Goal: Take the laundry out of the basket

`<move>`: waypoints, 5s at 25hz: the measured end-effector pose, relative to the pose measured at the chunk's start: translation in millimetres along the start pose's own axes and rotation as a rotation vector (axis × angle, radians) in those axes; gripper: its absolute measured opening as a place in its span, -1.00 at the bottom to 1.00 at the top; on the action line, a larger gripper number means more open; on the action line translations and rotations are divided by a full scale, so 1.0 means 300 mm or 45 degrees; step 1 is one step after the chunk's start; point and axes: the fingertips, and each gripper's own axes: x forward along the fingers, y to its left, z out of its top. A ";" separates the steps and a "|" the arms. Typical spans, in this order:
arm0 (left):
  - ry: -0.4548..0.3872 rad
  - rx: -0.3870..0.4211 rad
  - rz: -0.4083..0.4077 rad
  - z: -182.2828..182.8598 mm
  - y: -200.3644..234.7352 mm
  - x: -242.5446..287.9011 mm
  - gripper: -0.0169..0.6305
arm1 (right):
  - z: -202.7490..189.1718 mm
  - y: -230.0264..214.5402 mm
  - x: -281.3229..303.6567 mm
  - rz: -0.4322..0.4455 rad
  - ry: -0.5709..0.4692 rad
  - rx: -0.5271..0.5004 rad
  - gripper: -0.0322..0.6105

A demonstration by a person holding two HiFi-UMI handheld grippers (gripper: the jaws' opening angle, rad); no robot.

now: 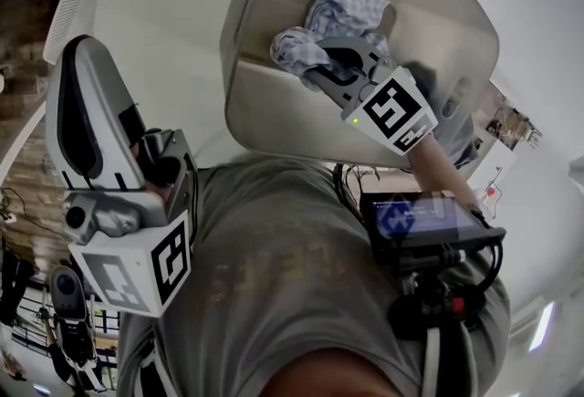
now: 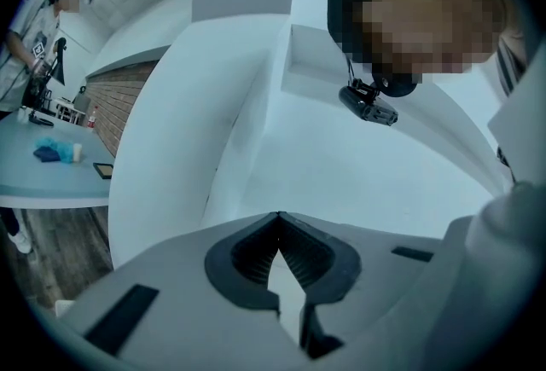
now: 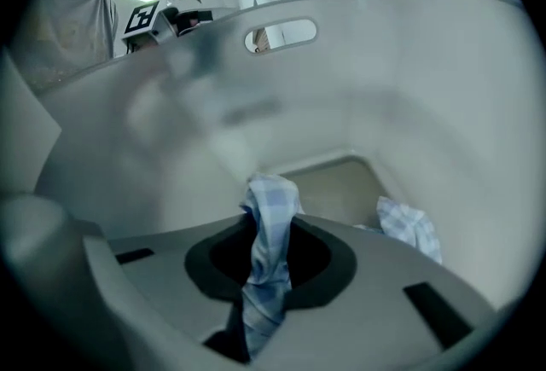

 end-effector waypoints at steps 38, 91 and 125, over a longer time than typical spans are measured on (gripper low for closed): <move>-0.105 0.034 0.063 0.027 0.021 -0.008 -0.92 | 1.027 -0.358 -0.741 -0.459 -1.231 -0.205 -0.72; 0.206 0.032 -0.144 -0.165 0.026 0.229 -0.92 | 0.239 -0.380 0.281 -0.206 -0.650 0.445 0.05; -0.140 0.107 -0.474 0.028 -0.326 0.351 -0.92 | 0.728 -0.339 -0.560 -0.920 -1.297 0.045 -0.88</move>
